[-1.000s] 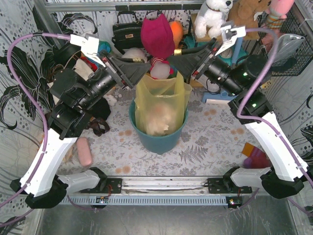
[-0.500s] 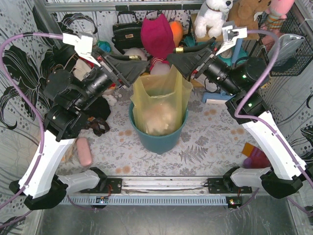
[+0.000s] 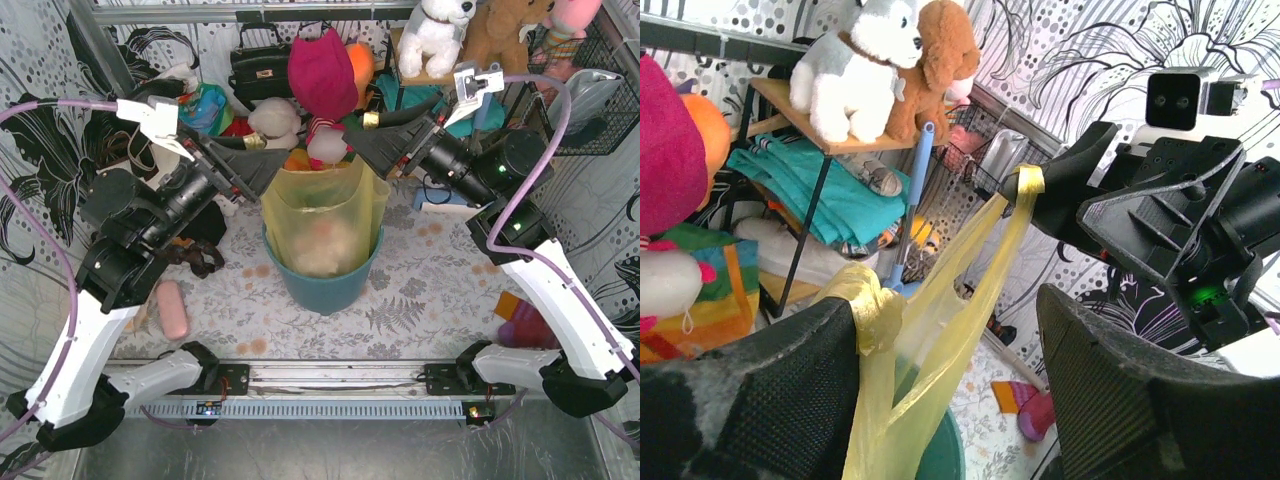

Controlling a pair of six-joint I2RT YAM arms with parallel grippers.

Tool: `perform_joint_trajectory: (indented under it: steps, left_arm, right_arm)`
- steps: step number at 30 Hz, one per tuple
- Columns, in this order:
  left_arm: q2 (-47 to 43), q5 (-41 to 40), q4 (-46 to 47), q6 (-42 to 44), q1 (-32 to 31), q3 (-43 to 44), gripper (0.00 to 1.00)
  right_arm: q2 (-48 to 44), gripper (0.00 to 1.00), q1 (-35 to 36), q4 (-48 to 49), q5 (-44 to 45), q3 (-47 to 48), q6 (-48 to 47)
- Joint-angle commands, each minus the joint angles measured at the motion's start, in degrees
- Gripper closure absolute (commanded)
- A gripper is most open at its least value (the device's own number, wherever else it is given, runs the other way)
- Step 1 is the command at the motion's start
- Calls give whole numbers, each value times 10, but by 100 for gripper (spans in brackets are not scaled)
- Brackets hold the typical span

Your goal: Tie the trash bag

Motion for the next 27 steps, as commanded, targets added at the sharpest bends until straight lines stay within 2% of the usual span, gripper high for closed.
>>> perform_joint_trajectory:
  steps: [1, 8, 11, 23, 27]
  left_arm:
    - [-32, -25, -24, 16, 3, -4, 26]
    - [-64, -27, -88, 12, 4, -12, 18]
    - [-71, -10, -116, 13, 3, -10, 15]
    - [-81, -52, -259, 47, 3, 34, 7]
    - [-83, 6, -265, 59, 3, 41, 9]
  right_arm:
    - [-39, 34, 1, -53, 11, 0, -12]
    - [-66, 30, 1, -146, 43, 20, -61]
    - [-68, 20, 1, -187, 46, 32, -84]
    - [-89, 21, 1, -246, 89, 35, -113]
    - [-88, 21, 1, -246, 93, 38, -115]
